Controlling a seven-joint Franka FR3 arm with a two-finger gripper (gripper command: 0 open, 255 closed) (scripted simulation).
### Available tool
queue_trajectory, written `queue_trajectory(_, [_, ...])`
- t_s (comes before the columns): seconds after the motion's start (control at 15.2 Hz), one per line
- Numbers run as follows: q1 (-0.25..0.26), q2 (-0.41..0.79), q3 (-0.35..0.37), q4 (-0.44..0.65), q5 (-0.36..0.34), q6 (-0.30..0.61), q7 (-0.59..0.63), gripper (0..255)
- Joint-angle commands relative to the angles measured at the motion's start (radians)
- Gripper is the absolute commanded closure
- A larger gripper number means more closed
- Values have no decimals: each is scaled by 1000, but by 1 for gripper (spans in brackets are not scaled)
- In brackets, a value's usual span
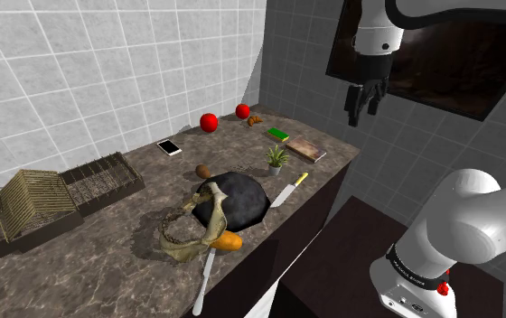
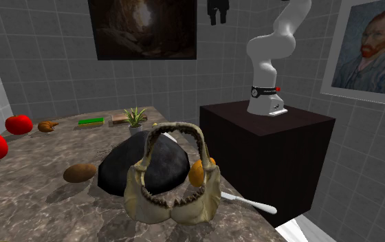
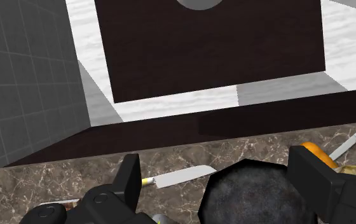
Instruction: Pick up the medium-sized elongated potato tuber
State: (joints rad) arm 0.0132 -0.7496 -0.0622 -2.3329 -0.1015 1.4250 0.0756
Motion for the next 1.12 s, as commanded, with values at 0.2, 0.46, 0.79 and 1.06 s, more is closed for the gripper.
queue_trajectory(0.2, [19, -1, 2, -95, 18, 116, -4, 0])
queue_trajectory(0.46, [46, 20, 5, -205, 42, 277, -12, 0])
queue_trajectory(0.79, [85, 87, 12, -315, 75, 493, -26, 0])
queue_trajectory(1.06, [123, 178, 19, -377, 105, 677, -42, 0])
